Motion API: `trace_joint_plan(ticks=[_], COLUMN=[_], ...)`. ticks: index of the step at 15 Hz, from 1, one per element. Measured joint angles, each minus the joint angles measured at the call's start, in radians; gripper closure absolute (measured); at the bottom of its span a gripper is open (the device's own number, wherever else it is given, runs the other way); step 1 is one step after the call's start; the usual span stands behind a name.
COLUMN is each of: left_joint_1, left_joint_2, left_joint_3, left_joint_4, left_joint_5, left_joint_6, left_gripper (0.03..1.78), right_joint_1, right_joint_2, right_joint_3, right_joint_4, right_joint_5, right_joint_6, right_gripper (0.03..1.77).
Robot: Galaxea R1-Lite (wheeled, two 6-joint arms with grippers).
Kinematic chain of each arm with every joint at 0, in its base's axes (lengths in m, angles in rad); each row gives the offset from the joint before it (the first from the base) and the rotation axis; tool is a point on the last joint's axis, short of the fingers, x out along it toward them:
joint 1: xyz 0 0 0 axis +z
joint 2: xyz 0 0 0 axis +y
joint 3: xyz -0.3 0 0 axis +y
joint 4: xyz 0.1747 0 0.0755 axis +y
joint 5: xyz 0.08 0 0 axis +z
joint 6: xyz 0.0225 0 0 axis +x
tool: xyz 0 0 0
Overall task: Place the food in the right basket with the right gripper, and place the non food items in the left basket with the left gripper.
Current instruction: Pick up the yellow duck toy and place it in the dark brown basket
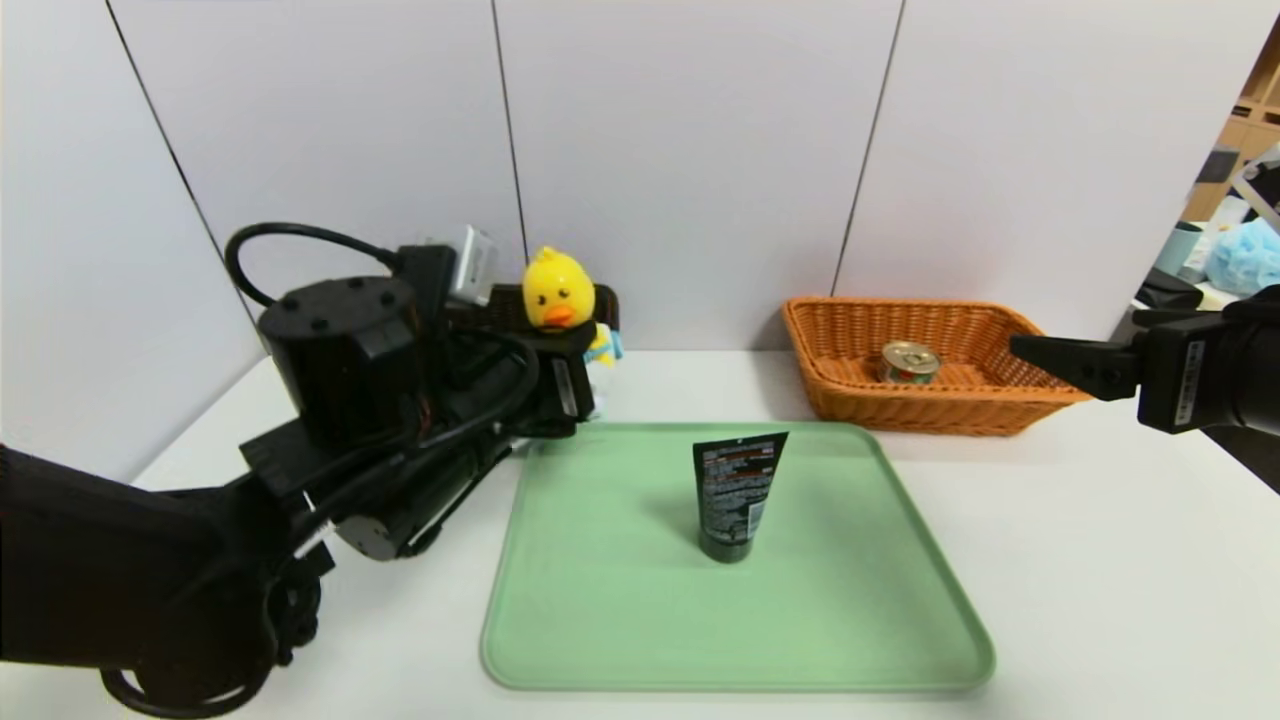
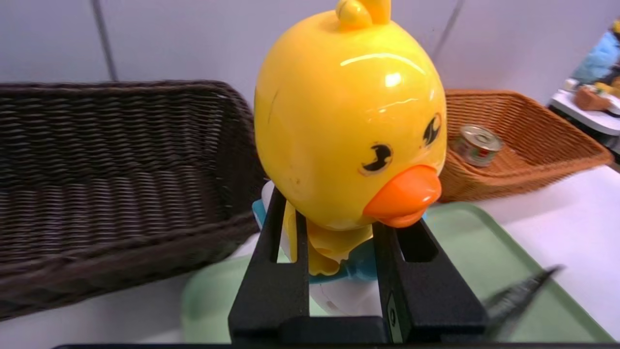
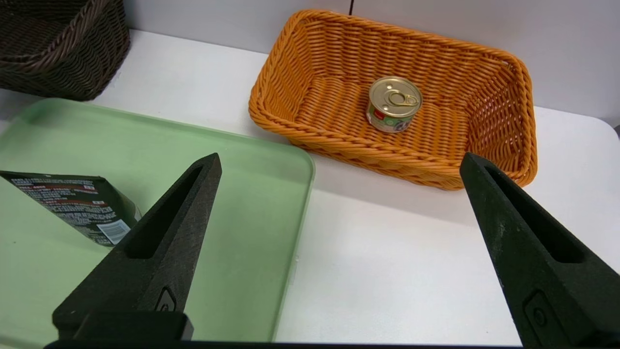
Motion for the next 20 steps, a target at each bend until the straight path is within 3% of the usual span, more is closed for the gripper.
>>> trace_joint_plan(ticks=[3,6,11,20], left_joint_1=[0.132,0.243,0.305,0.412], left_joint_2=[-0.016,-0.010,0.013,0.260], left_joint_3=[-0.110,-0.197,-0.369,-0.598], left_joint_4=[0.154,0.303,0.560,0.619], left_joint_5=[-0.006,-0.055,-0.074,-0.078], left_joint_6=[0.001,0.016,0.089,0.093], left_gripper=[1.41,1.41,1.41,1.41], right_joint_1=[0.000,0.000,0.000,-0.011], right_joint_2=[-0.001,-0.001,-0.012,-0.078], right_joint_3=[-0.003,-0.020,-0.024,-0.019], right_joint_4=[0.003,0.035,0.042,0.114], right_joint_5=[-0.006,-0.007,-0.004,0.005], right_joint_6=[-0.002,-0.003,-0.003,0.001], right_gripper=[0.10,0.10,0.10,0.10])
